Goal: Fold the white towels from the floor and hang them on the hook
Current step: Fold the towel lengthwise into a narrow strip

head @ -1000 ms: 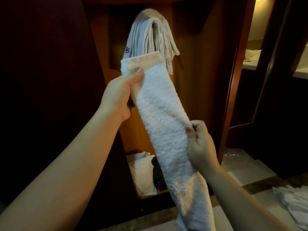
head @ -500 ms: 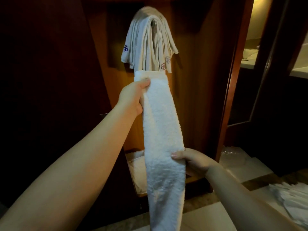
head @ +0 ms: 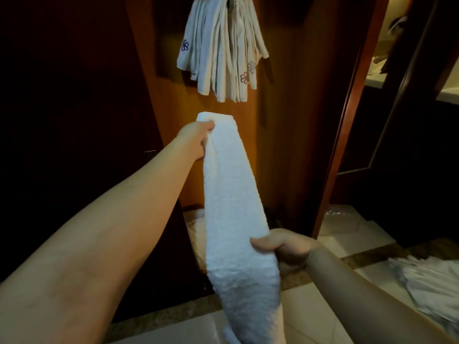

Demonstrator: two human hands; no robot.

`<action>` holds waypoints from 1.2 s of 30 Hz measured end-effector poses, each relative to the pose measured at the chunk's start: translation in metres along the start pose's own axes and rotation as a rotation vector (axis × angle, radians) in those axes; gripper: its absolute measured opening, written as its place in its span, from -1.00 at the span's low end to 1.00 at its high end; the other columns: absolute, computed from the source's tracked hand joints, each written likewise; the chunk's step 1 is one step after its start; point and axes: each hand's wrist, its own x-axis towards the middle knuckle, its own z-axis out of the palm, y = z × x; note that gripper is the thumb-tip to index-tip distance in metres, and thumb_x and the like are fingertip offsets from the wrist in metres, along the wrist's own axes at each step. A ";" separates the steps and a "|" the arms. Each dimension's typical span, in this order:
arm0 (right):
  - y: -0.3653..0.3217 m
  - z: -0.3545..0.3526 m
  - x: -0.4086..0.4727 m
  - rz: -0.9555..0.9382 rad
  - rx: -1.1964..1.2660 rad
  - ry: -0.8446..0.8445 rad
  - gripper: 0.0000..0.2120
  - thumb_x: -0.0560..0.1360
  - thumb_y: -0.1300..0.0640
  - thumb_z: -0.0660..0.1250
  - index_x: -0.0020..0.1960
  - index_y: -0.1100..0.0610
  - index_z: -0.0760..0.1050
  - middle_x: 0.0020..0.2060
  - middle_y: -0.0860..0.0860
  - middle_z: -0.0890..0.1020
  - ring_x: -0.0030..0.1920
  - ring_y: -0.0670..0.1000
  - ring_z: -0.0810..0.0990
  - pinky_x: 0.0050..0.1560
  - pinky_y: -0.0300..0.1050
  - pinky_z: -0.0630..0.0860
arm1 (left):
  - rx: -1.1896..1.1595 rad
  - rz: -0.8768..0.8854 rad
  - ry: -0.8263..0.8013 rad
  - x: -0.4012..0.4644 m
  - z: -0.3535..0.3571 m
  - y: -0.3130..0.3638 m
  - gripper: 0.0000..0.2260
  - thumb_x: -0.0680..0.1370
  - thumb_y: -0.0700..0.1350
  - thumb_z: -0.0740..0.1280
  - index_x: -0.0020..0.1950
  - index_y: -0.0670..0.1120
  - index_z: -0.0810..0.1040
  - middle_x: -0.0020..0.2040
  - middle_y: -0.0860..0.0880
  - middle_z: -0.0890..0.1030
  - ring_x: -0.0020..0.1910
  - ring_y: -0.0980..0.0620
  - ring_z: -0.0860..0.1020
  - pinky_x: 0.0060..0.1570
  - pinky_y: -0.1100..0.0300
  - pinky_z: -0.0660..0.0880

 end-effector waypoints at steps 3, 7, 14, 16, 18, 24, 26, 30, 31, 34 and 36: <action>-0.013 0.005 -0.004 -0.062 0.110 -0.008 -0.43 0.20 -0.07 0.70 0.12 0.17 0.71 0.15 0.12 0.69 0.21 0.11 0.65 0.23 0.01 0.57 | -0.033 -0.113 -0.122 0.005 -0.010 -0.023 -0.70 0.61 0.04 0.36 0.17 -0.18 0.51 -0.09 -0.16 0.69 -0.17 -0.10 0.70 -0.31 0.05 0.63; -0.044 0.005 -0.010 -0.207 0.199 0.102 -0.39 0.15 -0.09 0.70 0.11 0.17 0.71 0.14 0.17 0.69 0.14 0.15 0.68 0.08 0.03 0.64 | 0.183 -0.085 -0.253 0.000 -0.013 -0.076 -0.40 0.66 0.22 0.16 0.51 -0.20 0.31 0.20 -0.16 0.59 0.08 -0.13 0.60 -0.02 0.01 0.52; -0.083 -0.013 -0.023 -0.499 0.174 0.360 -0.54 0.46 -0.19 0.30 0.16 0.09 0.70 0.21 0.12 0.67 0.25 0.10 0.63 0.15 -0.06 0.61 | 0.163 0.321 -0.163 -0.063 -0.025 -0.174 -0.80 0.55 0.18 0.32 0.01 0.10 0.61 -0.10 0.10 0.68 -0.01 0.05 0.63 0.02 0.11 0.54; -0.093 -0.015 -0.027 -0.569 0.163 0.353 -0.49 0.44 -0.24 0.33 0.23 0.05 0.67 0.28 0.11 0.62 0.32 0.12 0.58 0.19 -0.03 0.58 | 0.104 0.257 -0.121 -0.071 -0.031 -0.198 -0.88 0.58 0.09 0.37 0.01 0.08 0.61 -0.12 0.13 0.67 0.02 0.05 0.63 -0.02 0.20 0.53; -0.103 -0.017 -0.028 -0.624 0.156 0.352 -0.46 0.50 -0.26 0.29 0.31 0.06 0.61 0.34 0.12 0.58 0.36 0.13 0.54 0.20 -0.03 0.58 | 0.071 0.098 -0.146 -0.073 -0.032 -0.216 -0.87 0.59 0.07 0.38 0.08 0.07 0.59 -0.03 0.08 0.66 0.05 0.03 0.63 0.07 0.09 0.55; -0.137 -0.017 -0.022 -0.693 0.100 0.488 -0.44 0.62 -0.26 0.13 0.42 0.08 0.48 0.35 0.11 0.57 0.36 0.15 0.55 0.28 0.09 0.49 | 0.186 0.057 -0.188 -0.078 -0.031 -0.224 -0.78 0.59 0.30 0.22 0.15 0.27 0.48 0.12 0.16 0.56 0.10 0.19 0.55 0.09 0.10 0.48; -0.149 -0.014 -0.018 -0.715 0.083 0.516 -0.44 0.63 -0.26 0.10 0.43 0.09 0.46 0.33 0.10 0.59 0.33 0.13 0.57 0.22 0.05 0.55 | 0.178 0.188 -0.226 -0.086 -0.028 -0.216 -0.61 0.41 0.53 0.19 0.12 0.38 0.42 0.12 0.29 0.51 0.09 0.35 0.52 0.03 0.23 0.44; -0.170 -0.004 -0.006 -0.731 0.037 0.611 -0.42 0.63 -0.26 0.13 0.46 0.12 0.41 0.25 0.08 0.65 0.26 0.09 0.63 0.16 0.02 0.61 | 0.398 0.417 -0.191 -0.099 -0.006 -0.200 -0.34 0.24 0.60 0.25 0.28 0.48 0.21 0.06 0.63 0.28 0.04 0.45 0.40 -0.14 0.37 0.36; -0.174 -0.001 -0.003 -0.730 0.010 0.630 -0.42 0.63 -0.25 0.13 0.46 0.13 0.41 0.23 0.08 0.66 0.24 0.08 0.64 0.12 0.00 0.62 | 0.453 0.484 -0.137 -0.099 0.001 -0.195 -0.26 0.26 0.56 0.26 0.37 0.40 0.15 0.05 0.62 0.22 0.03 0.43 0.36 -0.16 0.40 0.29; -0.183 0.007 0.002 -0.724 -0.065 0.661 -0.42 0.62 -0.26 0.15 0.44 0.13 0.42 0.21 0.06 0.67 0.23 0.06 0.64 0.17 0.00 0.60 | 0.537 0.595 0.031 -0.091 0.011 -0.178 -0.33 0.39 0.40 0.30 0.41 0.26 0.16 0.14 0.44 0.26 0.00 0.37 0.34 -0.19 0.44 0.23; -0.189 0.008 0.001 -0.731 -0.097 0.688 -0.41 0.61 -0.28 0.17 0.44 0.12 0.42 0.21 0.05 0.67 0.23 0.05 0.64 0.18 -0.02 0.59 | 0.535 0.598 0.049 -0.078 0.007 -0.168 -0.56 0.50 0.19 0.34 0.33 0.24 0.29 0.05 0.38 0.43 -0.07 0.35 0.45 -0.23 0.39 0.32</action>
